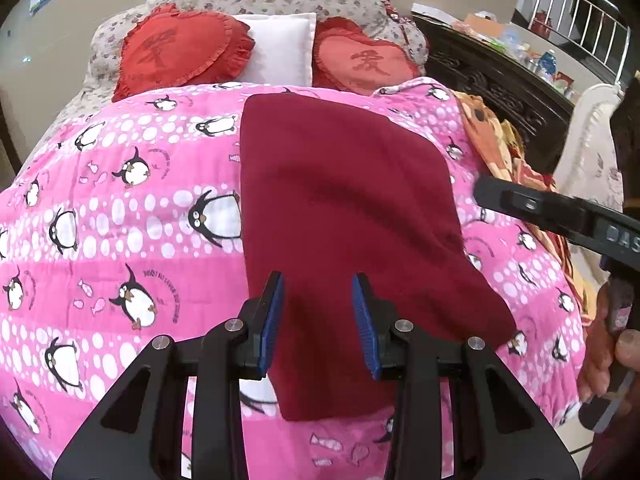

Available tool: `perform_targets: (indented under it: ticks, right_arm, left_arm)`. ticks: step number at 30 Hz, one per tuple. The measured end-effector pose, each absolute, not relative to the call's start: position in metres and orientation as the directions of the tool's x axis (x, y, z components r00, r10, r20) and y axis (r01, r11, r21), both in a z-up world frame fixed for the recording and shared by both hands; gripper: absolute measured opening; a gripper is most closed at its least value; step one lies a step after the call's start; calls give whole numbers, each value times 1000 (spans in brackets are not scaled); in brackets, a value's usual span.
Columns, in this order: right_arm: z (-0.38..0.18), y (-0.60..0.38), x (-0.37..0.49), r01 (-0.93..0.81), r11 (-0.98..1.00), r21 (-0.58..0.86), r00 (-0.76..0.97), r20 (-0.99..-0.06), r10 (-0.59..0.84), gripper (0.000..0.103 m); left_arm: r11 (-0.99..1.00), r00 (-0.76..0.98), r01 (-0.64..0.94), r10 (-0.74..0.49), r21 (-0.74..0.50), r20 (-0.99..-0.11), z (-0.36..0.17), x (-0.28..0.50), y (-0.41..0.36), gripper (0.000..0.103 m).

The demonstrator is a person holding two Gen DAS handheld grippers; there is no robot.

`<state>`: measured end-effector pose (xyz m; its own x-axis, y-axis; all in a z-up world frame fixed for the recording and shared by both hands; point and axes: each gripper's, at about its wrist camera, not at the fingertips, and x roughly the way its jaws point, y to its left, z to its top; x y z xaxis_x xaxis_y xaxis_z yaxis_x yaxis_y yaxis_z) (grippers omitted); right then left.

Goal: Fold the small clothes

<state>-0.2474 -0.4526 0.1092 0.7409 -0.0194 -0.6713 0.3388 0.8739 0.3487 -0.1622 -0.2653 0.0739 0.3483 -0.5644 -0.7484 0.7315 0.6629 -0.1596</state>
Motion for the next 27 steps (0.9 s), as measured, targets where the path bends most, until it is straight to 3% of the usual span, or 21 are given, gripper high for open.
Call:
perform_targets:
  ticks: [8, 15, 27]
  right_arm:
    - [71, -476, -193, 386, 873, 298, 675, -737, -47, 33]
    - [55, -489, -182, 390, 880, 272, 682, -727, -78, 32]
    - [83, -453, -218, 335, 906, 259, 675, -736, -39, 34]
  left_arm:
    - [683, 363, 720, -522, -123, -772, 56, -154, -282, 34]
    - [673, 387, 735, -512, -78, -767, 53, -154, -291, 36]
    - [687, 396, 723, -497, -71, -772, 52, -156, -288, 37]
